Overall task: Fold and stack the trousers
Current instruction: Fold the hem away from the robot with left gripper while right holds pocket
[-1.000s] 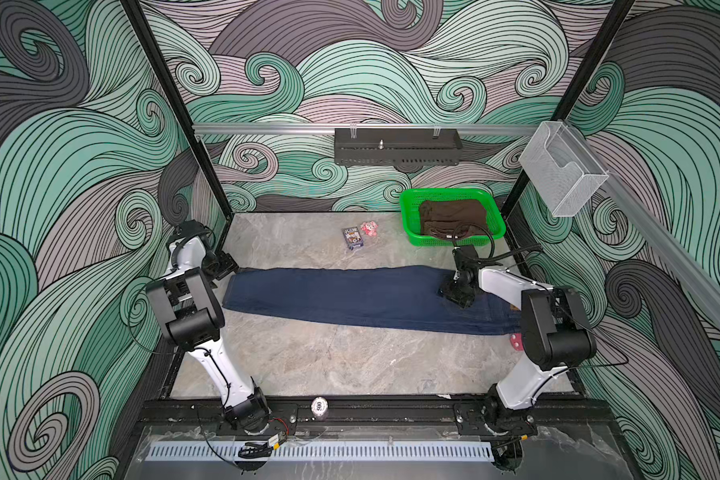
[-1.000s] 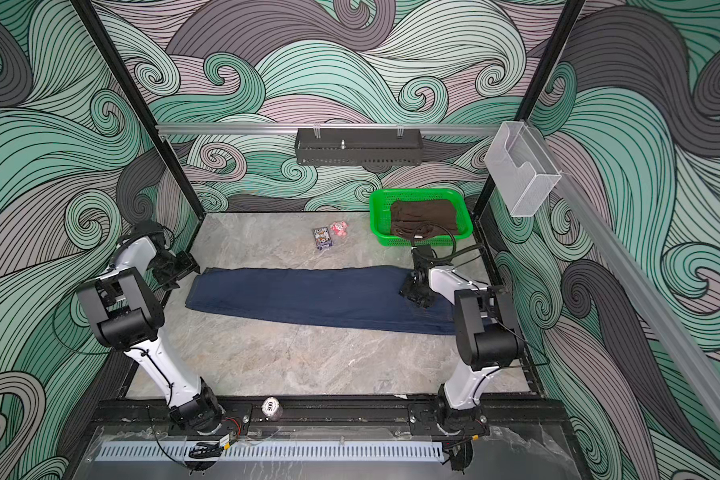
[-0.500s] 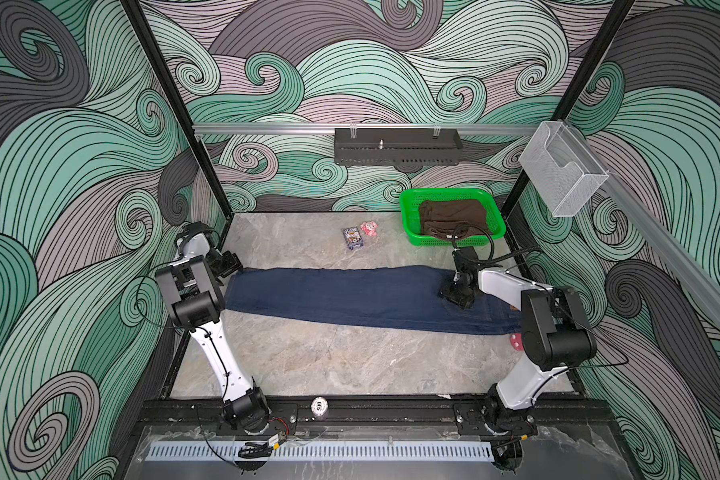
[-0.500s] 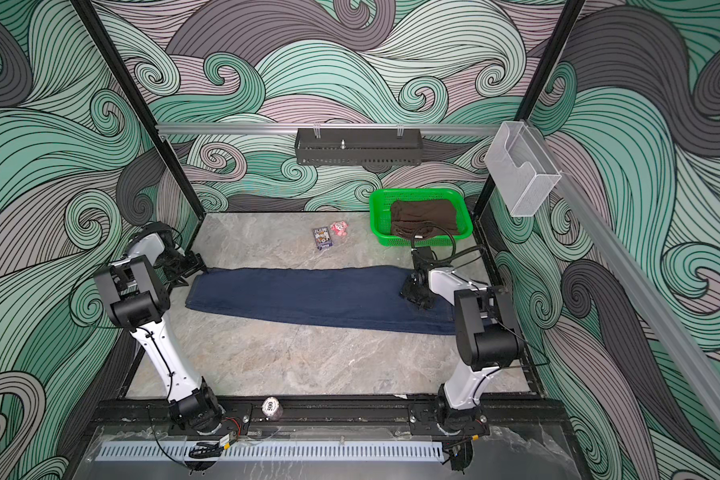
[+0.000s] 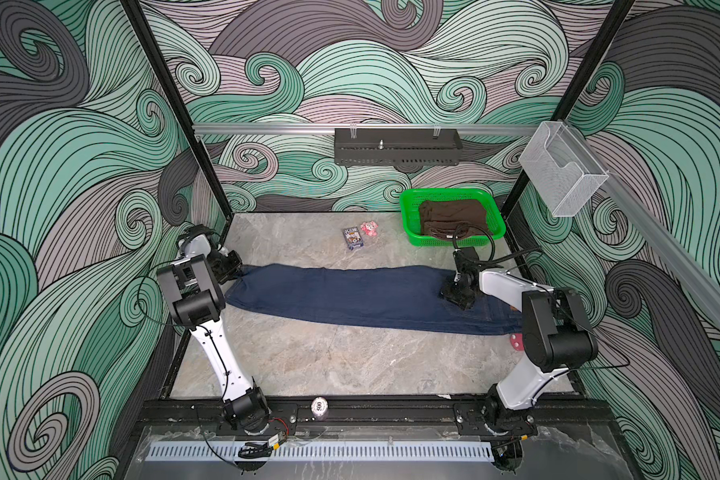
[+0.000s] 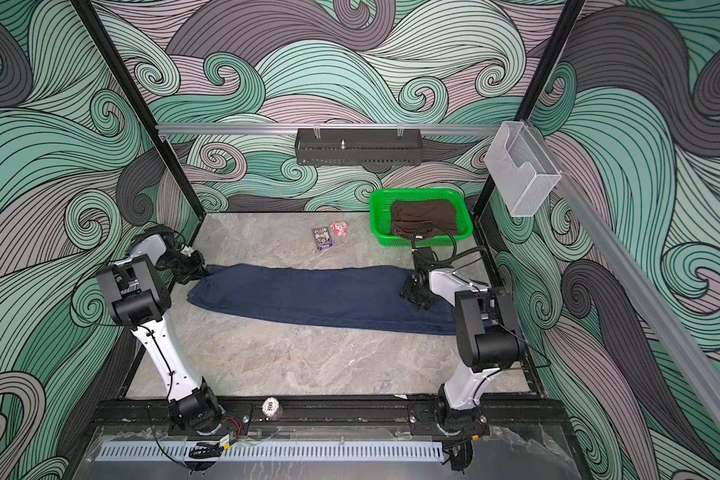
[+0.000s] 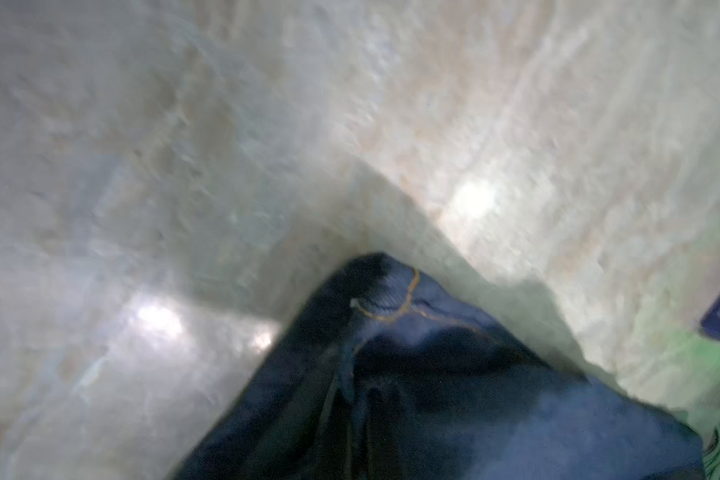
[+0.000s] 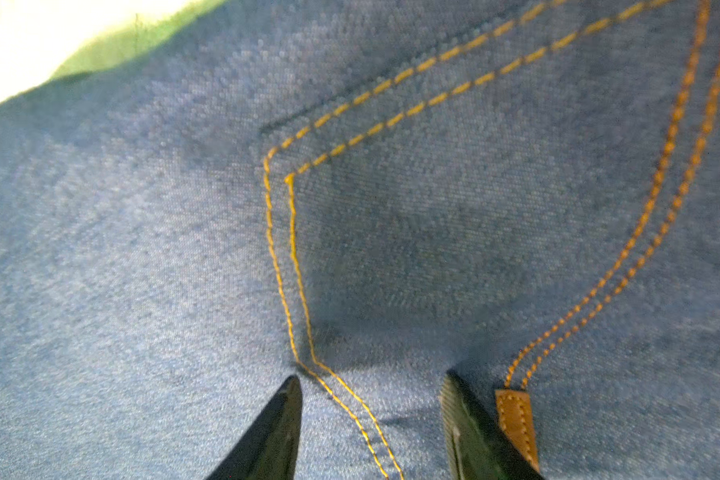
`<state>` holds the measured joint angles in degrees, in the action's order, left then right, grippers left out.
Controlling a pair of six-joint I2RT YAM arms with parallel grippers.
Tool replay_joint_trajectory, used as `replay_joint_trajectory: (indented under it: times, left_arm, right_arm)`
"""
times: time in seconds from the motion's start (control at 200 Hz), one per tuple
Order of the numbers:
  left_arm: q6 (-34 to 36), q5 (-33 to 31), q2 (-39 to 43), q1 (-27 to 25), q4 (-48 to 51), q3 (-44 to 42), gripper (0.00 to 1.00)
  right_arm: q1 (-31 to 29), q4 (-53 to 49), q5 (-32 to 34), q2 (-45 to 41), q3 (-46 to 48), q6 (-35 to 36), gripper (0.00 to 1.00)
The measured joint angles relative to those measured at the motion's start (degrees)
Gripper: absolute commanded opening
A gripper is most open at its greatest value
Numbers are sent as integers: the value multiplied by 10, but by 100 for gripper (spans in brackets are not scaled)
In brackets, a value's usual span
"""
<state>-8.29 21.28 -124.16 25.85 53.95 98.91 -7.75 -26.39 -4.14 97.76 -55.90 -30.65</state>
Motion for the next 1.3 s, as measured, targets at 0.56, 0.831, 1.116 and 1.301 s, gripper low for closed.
replay_joint_trajectory:
  times: [0.56,0.831,1.116,1.301]
  left_arm:
    - [-18,-17,207,-214,-10,-157,0]
    - [-38,-163,231,-200,-8,-150,0]
    - [-38,-326,242,-124,-10,-93,53]
    - [-43,-362,169,-89,23,-15,61]
  right_arm:
    - [-11,-7,-4,-13,1,-9,54]
    - [-16,-8,-4,-22,1,-12,54]
    - [-18,-9,-4,-23,1,-13,54]
    - [-20,-9,-4,-23,1,-13,54]
